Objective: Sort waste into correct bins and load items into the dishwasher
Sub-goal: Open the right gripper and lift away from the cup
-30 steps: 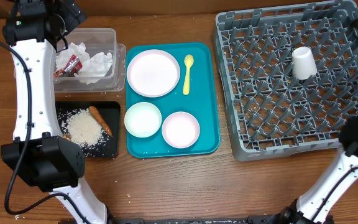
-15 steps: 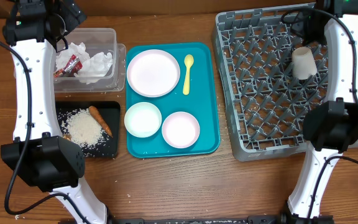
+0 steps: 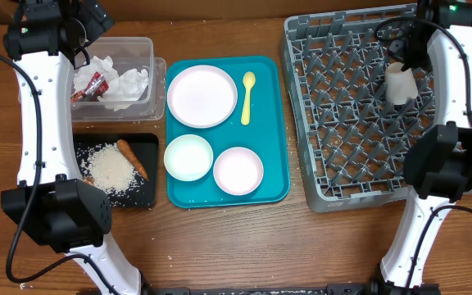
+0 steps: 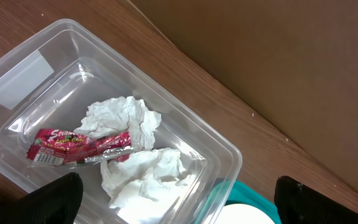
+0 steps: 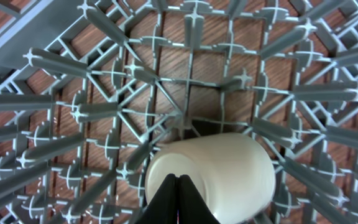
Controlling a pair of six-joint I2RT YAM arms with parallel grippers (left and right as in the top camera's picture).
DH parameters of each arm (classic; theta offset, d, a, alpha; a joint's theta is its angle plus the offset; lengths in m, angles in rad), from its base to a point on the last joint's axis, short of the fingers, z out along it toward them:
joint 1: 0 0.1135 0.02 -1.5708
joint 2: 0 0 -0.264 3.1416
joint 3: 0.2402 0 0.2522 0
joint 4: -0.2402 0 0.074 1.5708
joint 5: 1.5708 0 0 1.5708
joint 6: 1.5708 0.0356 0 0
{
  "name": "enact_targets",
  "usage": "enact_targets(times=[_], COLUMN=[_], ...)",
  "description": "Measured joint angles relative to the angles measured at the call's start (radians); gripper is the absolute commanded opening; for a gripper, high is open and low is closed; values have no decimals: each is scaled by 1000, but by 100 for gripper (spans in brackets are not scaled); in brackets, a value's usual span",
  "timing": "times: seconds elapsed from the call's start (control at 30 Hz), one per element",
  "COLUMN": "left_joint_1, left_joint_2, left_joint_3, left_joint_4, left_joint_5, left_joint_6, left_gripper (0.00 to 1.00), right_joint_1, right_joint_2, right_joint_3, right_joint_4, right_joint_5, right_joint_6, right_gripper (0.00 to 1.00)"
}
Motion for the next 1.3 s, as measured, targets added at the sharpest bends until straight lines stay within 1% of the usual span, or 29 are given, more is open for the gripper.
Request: enact_targets(times=[0.27,0.43,0.57,0.73,0.87,1.0,1.07,1.1,1.13,1.17,1.23,1.3], left_joint_1=[0,0,0,0,0,0,0,0,0,0,0,0], left_joint_2=[0,0,0,0,0,0,0,0,0,0,0,0], left_joint_3=[0,0,0,0,0,0,0,0,0,0,0,0], left_joint_4=[0,0,0,0,0,0,0,0,0,0,0,0], left_joint_5=[0,0,0,0,0,0,0,0,0,0,0,0], left_joint_6=[0,0,0,0,0,0,0,0,0,0,0,0], left_gripper=[100,100,100,100,100,100,100,100,100,100,100,100], right_joint_1=[0,-2,-11,-34,-37,-26,-19,-15,-11,-5,15,43], right_joint_2=[0,0,0,1,1,1,0,-2,-3,-3,-3,-3], right_joint_3=[-43,-43,-25,62,191,320,368,385,392,395,395,395], right_joint_4=[26,-13,-82,-207,-323,-408,-430,-428,-430,-432,-433,-432], right_joint_5=[-5,25,54,77,76,23,-39,-90,-131,-201,-333,-446], right_joint_6=[2,3,3,5,28,42,43,35,22,2,-45,-86], right_gripper=[4,4,4,4,4,4,13,22,27,48,57,63])
